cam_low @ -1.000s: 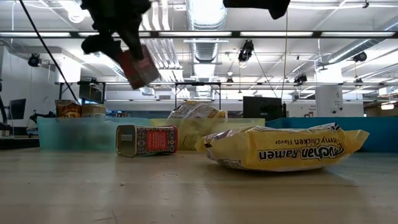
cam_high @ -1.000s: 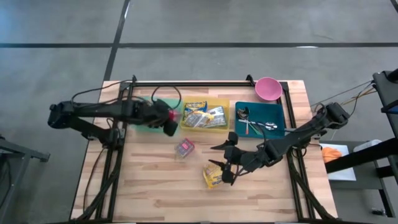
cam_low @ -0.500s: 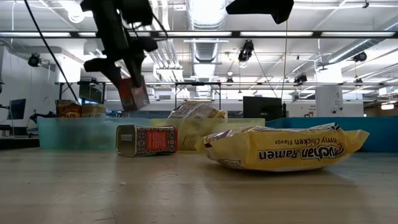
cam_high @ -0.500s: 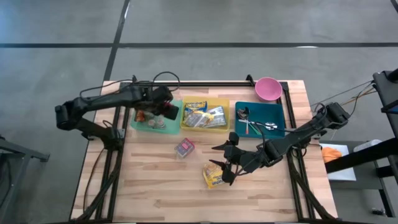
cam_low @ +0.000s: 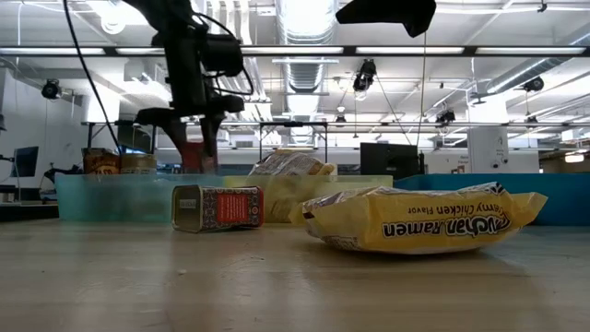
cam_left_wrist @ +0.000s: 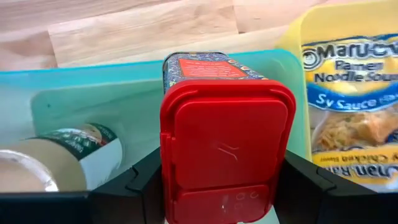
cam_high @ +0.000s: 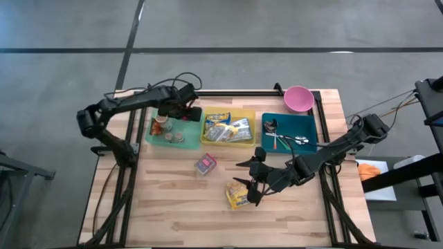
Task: Pick & Place Food Item
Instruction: Put the red seasoning can into the green bin
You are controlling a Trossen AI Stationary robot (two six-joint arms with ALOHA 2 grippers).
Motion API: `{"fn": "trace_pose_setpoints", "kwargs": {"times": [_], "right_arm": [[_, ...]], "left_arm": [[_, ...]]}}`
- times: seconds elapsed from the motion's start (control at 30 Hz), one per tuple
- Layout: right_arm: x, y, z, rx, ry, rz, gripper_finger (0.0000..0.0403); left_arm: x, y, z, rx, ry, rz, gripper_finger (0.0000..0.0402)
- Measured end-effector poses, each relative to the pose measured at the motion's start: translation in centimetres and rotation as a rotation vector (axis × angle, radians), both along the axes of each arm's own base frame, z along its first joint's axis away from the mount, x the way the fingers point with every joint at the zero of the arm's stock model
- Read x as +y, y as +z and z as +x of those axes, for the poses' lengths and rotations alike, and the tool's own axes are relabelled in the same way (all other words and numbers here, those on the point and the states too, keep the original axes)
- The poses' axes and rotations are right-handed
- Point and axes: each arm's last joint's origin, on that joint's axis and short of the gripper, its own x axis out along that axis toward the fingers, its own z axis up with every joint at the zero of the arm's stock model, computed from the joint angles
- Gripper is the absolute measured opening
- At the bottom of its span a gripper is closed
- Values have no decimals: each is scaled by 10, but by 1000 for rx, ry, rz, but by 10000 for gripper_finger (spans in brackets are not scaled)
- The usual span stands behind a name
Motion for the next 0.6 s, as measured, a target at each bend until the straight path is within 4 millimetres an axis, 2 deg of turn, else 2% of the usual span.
{"fn": "trace_pose_setpoints", "kwargs": {"times": [0.3,0.6], "right_arm": [[0,0,0,1,1,3,231],[1,-1,-1,-3,-6,33,231]], "left_arm": [[11,-19,13,210,11,-153,217],[21,-20,9,176,26,-206,217]]}}
